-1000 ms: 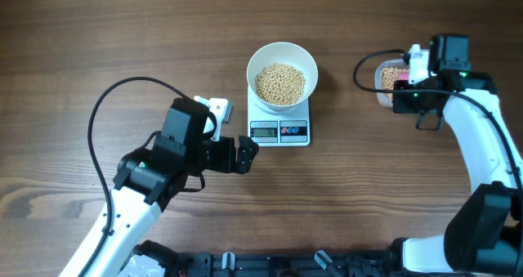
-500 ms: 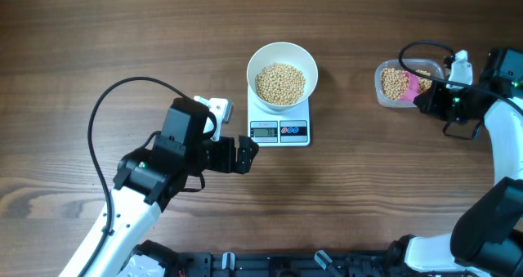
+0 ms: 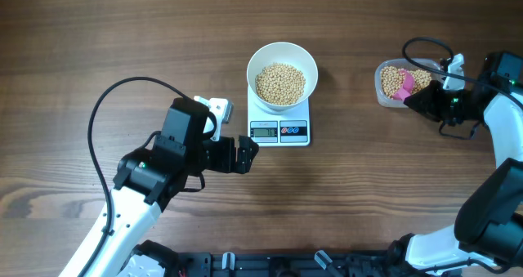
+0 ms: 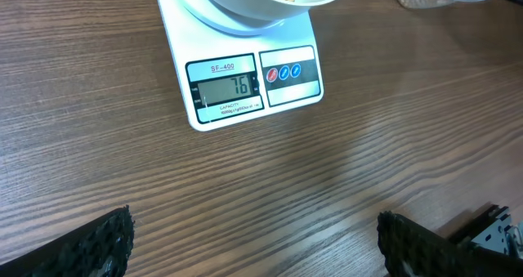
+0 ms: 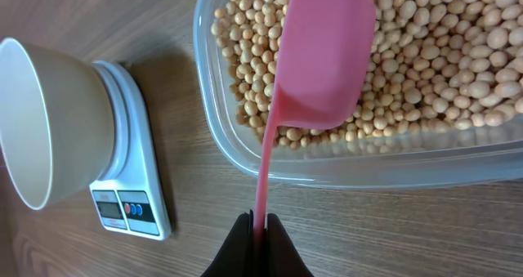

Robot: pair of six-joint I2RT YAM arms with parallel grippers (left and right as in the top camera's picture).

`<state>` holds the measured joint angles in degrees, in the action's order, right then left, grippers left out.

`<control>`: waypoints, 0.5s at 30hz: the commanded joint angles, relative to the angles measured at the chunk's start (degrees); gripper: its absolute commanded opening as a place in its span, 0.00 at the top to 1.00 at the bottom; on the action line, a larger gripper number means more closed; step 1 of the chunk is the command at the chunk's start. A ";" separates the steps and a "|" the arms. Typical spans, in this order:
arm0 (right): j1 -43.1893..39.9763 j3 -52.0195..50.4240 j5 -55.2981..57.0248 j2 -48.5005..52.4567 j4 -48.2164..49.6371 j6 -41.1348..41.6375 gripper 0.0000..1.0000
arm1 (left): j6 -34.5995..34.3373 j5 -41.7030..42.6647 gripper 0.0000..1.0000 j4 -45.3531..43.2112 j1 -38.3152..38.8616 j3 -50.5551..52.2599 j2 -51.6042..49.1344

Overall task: Scoop item into bowl and weigh 150g on scale
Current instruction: 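Drag the pink scoop through the soybeans to fill it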

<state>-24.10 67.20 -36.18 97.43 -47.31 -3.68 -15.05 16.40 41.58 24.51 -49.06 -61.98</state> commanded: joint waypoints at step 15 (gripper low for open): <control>-7.65 -0.22 -13.31 4.92 -1.60 0.68 0.96 | 1.18 0.50 0.00 -0.17 -0.37 -0.57 -0.13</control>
<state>-30.37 67.20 -43.16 100.36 -48.84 -2.81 -15.05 16.40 41.58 24.51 -49.06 -61.98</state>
